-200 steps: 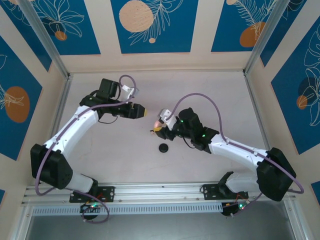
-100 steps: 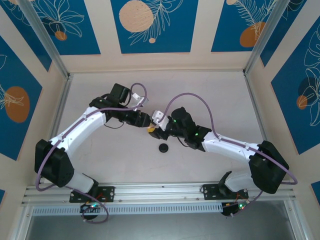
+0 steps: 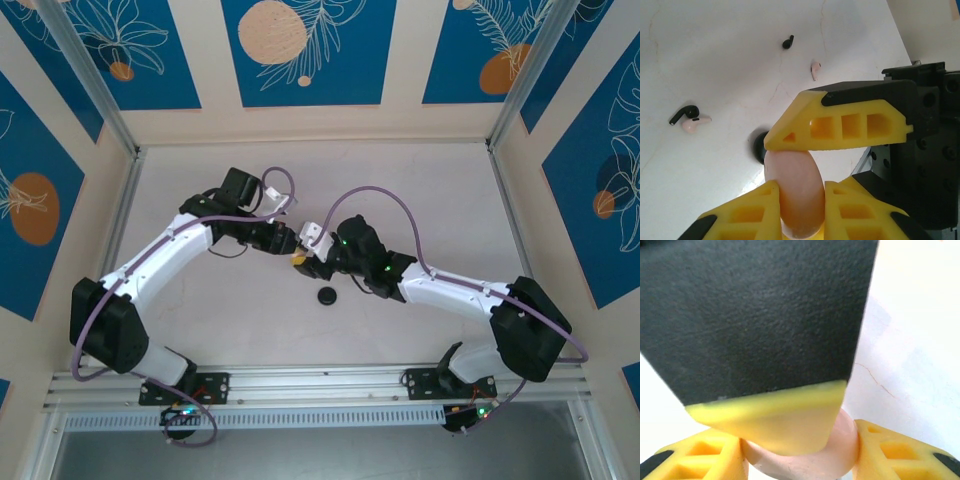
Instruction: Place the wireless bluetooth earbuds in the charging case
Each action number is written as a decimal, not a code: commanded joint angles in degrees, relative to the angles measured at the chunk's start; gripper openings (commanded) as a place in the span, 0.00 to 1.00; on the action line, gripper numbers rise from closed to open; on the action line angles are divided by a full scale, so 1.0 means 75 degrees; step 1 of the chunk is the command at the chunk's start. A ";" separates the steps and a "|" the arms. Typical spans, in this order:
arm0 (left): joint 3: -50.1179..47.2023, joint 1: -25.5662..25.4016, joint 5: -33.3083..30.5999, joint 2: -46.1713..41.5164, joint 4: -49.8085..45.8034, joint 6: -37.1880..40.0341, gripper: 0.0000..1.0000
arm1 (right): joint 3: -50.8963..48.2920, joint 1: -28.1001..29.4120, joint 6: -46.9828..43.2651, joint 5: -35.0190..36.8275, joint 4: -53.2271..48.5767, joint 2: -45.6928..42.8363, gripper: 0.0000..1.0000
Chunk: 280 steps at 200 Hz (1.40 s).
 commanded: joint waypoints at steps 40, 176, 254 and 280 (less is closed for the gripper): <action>-0.0365 -0.0060 -0.0008 -0.0129 0.0468 0.0418 0.15 | -0.0444 0.0011 0.0235 0.0400 0.1087 -0.0460 0.64; -0.3374 -0.0068 0.3067 -0.1037 0.6572 0.0987 0.15 | -0.1402 -0.2754 0.0019 -0.4837 -0.1173 -0.3156 0.63; -0.3689 -0.0220 0.3581 -0.1402 0.7138 0.1141 0.15 | 0.0479 -0.2828 -0.2375 -0.6058 -0.3987 -0.2050 0.63; -0.3672 -0.0244 0.3589 -0.1469 0.7016 0.1198 0.15 | 0.1084 -0.2673 -0.2820 -0.6035 -0.4570 -0.1422 0.60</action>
